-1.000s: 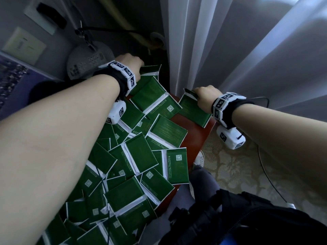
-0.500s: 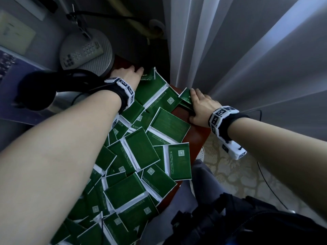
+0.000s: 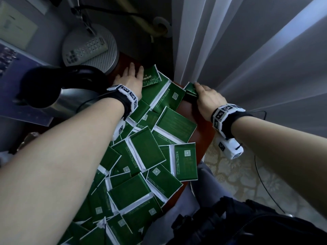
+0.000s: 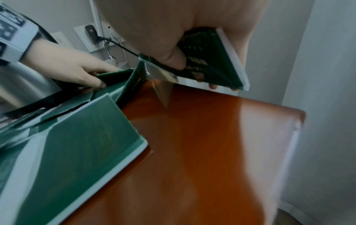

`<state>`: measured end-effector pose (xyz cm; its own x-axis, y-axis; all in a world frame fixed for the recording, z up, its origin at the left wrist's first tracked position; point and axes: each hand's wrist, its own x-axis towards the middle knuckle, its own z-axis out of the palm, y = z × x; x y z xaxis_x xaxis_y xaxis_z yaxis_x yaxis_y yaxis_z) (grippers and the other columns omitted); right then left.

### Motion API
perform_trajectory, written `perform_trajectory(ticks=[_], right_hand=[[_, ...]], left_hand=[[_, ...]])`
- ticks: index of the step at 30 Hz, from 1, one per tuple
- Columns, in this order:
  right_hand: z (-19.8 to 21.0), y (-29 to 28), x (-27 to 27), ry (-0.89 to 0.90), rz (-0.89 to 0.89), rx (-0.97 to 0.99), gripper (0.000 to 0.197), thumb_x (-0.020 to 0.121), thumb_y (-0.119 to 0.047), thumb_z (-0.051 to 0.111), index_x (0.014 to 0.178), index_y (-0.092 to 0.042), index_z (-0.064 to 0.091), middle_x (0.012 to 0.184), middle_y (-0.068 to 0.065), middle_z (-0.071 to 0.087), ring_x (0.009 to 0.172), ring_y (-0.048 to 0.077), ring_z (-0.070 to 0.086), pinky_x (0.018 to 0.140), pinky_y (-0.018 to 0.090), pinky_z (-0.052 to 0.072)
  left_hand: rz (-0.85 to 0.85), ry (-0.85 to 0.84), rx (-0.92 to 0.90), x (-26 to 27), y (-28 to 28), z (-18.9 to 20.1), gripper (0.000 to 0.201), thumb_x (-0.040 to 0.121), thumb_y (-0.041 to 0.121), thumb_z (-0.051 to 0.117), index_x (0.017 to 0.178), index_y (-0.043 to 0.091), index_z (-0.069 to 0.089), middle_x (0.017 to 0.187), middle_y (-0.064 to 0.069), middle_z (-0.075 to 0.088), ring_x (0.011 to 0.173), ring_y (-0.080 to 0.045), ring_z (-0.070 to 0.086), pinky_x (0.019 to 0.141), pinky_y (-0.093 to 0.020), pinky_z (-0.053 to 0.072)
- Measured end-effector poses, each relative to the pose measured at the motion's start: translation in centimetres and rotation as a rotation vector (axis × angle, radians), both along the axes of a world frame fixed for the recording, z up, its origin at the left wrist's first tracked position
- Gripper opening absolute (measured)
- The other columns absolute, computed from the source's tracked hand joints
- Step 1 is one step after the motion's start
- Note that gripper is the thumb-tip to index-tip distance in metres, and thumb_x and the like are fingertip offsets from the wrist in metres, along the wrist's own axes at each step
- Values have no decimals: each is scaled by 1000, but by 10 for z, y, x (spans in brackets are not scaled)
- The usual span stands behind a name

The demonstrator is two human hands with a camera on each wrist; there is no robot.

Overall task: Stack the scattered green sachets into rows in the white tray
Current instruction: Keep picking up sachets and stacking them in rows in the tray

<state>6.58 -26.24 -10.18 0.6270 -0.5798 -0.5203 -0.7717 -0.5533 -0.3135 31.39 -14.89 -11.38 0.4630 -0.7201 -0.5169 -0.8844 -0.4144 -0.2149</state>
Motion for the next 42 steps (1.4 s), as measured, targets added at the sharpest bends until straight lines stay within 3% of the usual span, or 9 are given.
perform_trajectory(ticks=[4, 9, 15, 25, 28, 32, 38, 42], right_hand=[[9, -1, 19, -114, 19, -118, 69, 94, -7, 35, 158, -22, 12, 162, 6, 22, 139, 36, 34, 109, 50, 37], [18, 6, 41, -141, 185, -137, 75, 93, -2, 38, 158, -23, 7, 164, 7, 12, 147, 34, 22, 117, 53, 24], [3, 24, 50, -25, 446, -114, 79, 92, -2, 43, 159, -19, 4, 166, 5, -2, 151, 32, 7, 119, 56, 15], [-10, 26, 35, -26, 532, -159, 73, 93, -8, 38, 159, -18, 9, 165, 4, 9, 150, 34, 10, 119, 59, 10], [-10, 27, 22, -25, 539, -166, 74, 92, -7, 37, 159, -18, 9, 165, 4, 10, 151, 33, 10, 120, 58, 9], [-6, 31, 10, -30, 553, -173, 71, 93, -7, 38, 158, -18, 12, 165, 5, 13, 151, 32, 9, 121, 55, 8], [1, 27, 21, -109, 508, -183, 72, 90, -3, 40, 158, -16, 16, 164, 8, 17, 150, 33, 13, 120, 55, 14], [1, 24, 42, -99, 510, -155, 73, 93, -5, 41, 158, -16, 11, 165, 8, 11, 151, 32, 11, 121, 53, 12]], left_hand=[[7, 34, -47, 0, 4, 3, 84, 87, 6, 55, 157, 13, 8, 162, -20, 6, 146, -37, 19, 102, -53, 40], [15, 54, -48, 1, 4, 8, 85, 86, -3, 53, 156, 11, 9, 162, -20, 5, 147, -37, 18, 105, -52, 40], [-21, 22, -62, 2, 5, 1, 80, 90, -4, 49, 156, 9, 6, 162, -20, 1, 150, -33, 9, 116, -51, 25], [-31, 1, -72, 5, 6, -6, 72, 94, -4, 37, 156, 4, 0, 163, -19, -3, 150, -33, 7, 119, -51, 20], [-16, 1, -65, 5, 6, -4, 75, 93, -1, 43, 156, 3, 2, 163, -19, -3, 150, -33, 6, 119, -52, 20], [-38, 8, -99, 3, 7, 1, 92, 87, 15, 62, 155, 2, 3, 163, -18, -4, 151, -30, 5, 120, -49, 18], [-164, 137, -168, 0, 1, 5, 89, 85, 17, 62, 156, 7, 9, 165, -10, -1, 151, -24, 5, 122, -44, 14], [-137, 171, -121, -3, -1, 1, 87, 88, 24, 58, 156, 7, 7, 165, -10, 2, 151, -24, 10, 119, -42, 23]])
